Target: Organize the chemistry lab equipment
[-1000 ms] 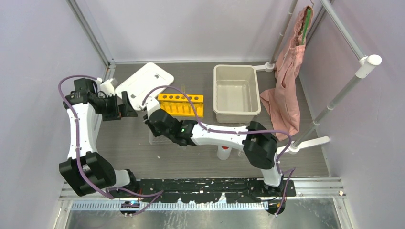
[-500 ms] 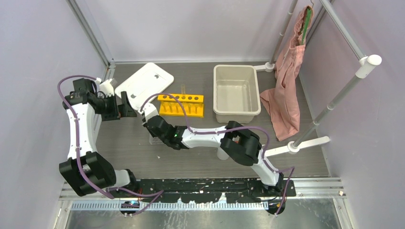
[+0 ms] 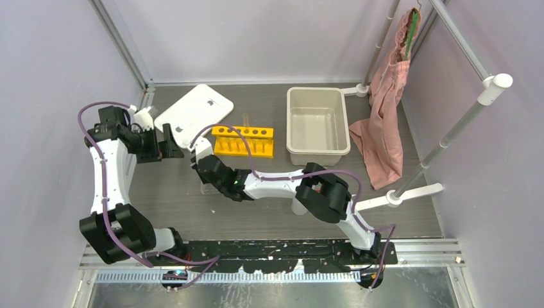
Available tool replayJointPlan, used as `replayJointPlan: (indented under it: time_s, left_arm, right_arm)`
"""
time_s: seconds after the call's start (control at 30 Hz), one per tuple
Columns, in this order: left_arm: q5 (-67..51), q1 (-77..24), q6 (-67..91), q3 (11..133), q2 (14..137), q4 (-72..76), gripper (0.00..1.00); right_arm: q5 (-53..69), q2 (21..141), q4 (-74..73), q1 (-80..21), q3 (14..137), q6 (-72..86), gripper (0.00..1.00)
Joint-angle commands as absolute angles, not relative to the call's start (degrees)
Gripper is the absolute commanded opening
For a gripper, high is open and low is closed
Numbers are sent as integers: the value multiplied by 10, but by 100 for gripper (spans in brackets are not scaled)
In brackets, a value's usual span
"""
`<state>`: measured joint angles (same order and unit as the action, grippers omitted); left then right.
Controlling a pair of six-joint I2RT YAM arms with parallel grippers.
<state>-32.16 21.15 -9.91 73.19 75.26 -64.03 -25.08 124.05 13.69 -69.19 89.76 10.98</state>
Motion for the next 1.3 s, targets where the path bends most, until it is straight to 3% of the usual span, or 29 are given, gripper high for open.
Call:
replayJointPlan:
  time_s: [0.0, 0.87, 0.97, 1.1, 1.27]
  left_arm:
    - [-336, 218, -108, 722, 745, -621, 100]
    - [-328, 221, -106, 723, 746, -614, 100]
    - [-329, 222, -107, 724, 746, -614, 100]
    - [-330, 223, -106, 725, 747, -613, 100]
    - [-335, 223, -101, 728, 750, -615, 100]
  right_arm:
    - [-235, 1239, 154, -680, 909, 144, 1]
    - [-205, 1270, 117, -677, 918, 128, 1]
    - [-205, 1269, 111, -677, 917, 127, 8]
    - [-210, 1246, 110, -681, 909, 127, 34]
    - [-223, 1189, 85, -683, 901, 153, 49]
